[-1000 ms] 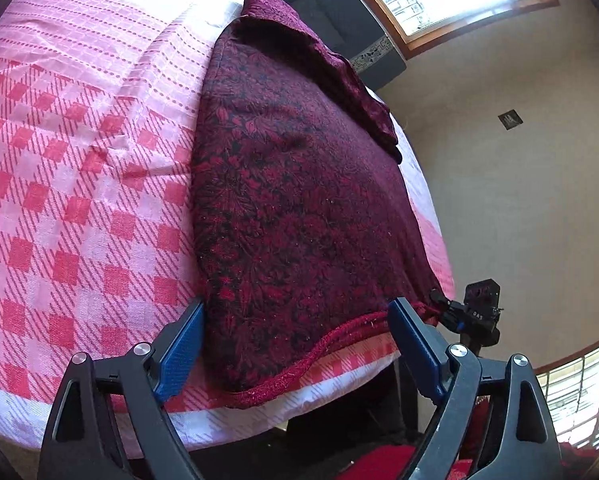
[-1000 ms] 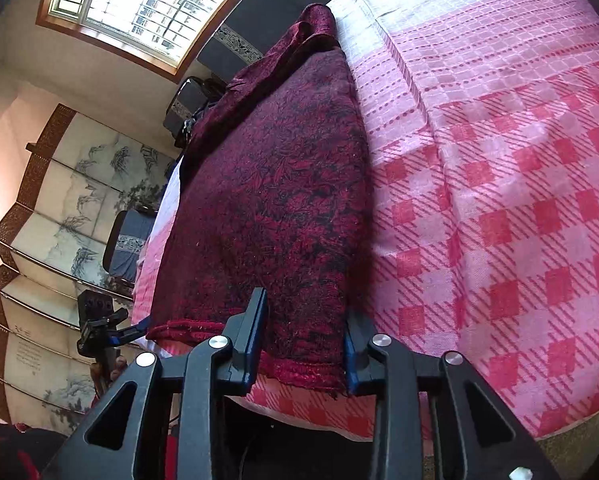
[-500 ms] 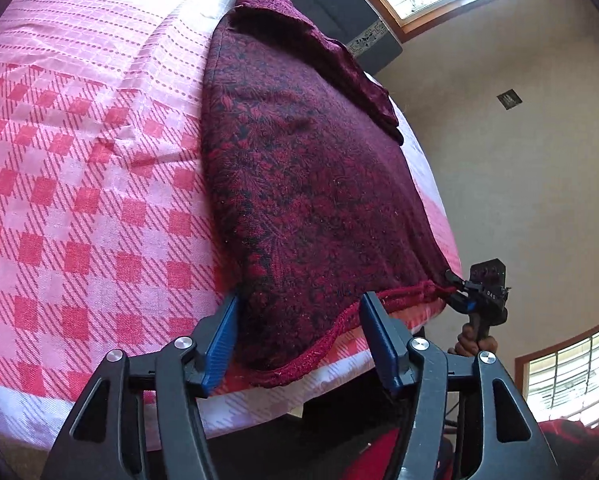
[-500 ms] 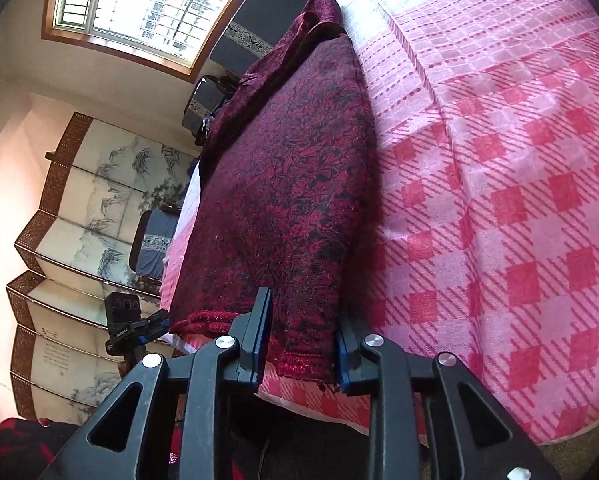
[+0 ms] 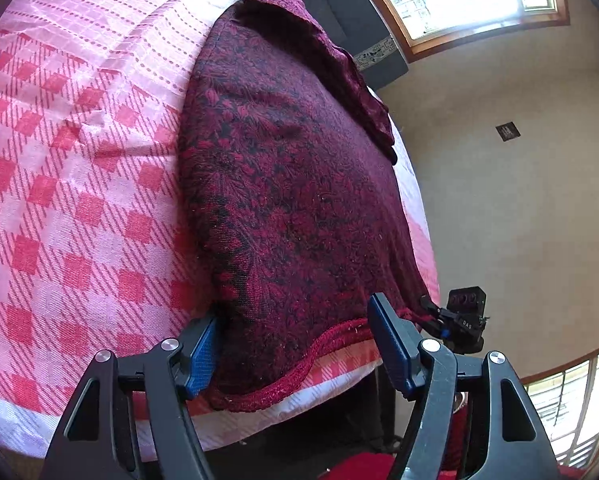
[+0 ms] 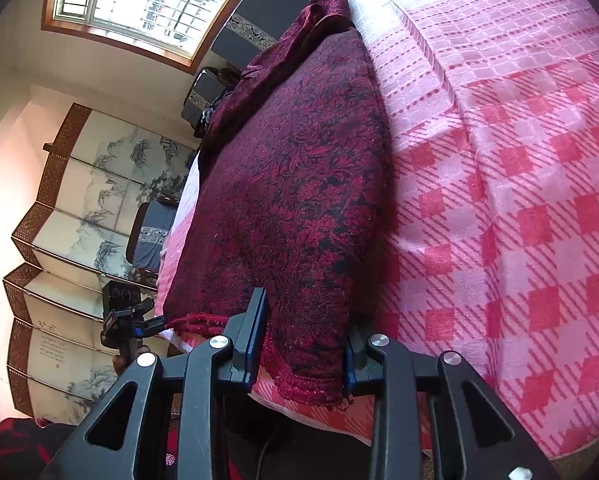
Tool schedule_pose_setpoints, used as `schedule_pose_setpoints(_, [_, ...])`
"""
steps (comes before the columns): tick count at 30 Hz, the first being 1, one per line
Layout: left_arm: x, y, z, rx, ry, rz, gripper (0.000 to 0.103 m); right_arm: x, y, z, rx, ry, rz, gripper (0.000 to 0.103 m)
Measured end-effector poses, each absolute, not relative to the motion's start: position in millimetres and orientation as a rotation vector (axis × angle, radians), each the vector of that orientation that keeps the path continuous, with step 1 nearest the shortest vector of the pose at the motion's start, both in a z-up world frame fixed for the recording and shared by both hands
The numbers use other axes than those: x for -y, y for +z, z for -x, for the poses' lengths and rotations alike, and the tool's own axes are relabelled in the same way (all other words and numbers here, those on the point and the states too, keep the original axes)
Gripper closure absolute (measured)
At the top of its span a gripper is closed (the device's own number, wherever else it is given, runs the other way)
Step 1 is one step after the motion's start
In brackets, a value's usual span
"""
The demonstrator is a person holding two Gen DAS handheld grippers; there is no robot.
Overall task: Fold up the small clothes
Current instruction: 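Grasp the sweater hem with the right gripper while the left gripper grasps the hem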
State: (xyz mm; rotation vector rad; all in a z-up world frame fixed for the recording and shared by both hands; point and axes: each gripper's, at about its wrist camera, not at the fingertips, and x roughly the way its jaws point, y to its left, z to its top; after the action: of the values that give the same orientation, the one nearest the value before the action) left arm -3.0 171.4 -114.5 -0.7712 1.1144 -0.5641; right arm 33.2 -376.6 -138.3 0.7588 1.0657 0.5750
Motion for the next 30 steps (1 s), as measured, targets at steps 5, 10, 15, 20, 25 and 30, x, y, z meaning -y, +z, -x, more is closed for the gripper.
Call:
schedule_pose_setpoints(5, [-174, -106, 12, -1.112, -0.565, 0.672, 0.045, 378, -144, -30, -1.074, 0.589, -0.761, 0.086])
schedule_pose_setpoints(10, [-182, -118, 6, -1.194, -0.65, 0.756, 0.045, 380, -146, -32, -1.072, 0.614, -0.779, 0.086])
schedule_pose_setpoints(15, [-207, -123, 7, -1.193, -0.712, 0.864, 0.042, 384, -148, -33, -1.073, 0.633, -0.799, 0.085])
schedule_pose_setpoints(20, [-206, -125, -4, -1.185, -0.789, 0.915, 0.042, 386, -150, -34, -1.066, 0.645, -0.825, 0.085])
schedule_pose_setpoints(25, [-192, -126, -17, -1.177, -0.83, 0.97, 0.04, 386, -149, -34, -1.068, 0.65, -0.83, 0.083])
schedule_pose_setpoints(30, [-191, -115, -10, -1.143, -0.709, 0.877, 0.04, 386, -148, -37, -1.081, 0.643, -0.826, 0.083])
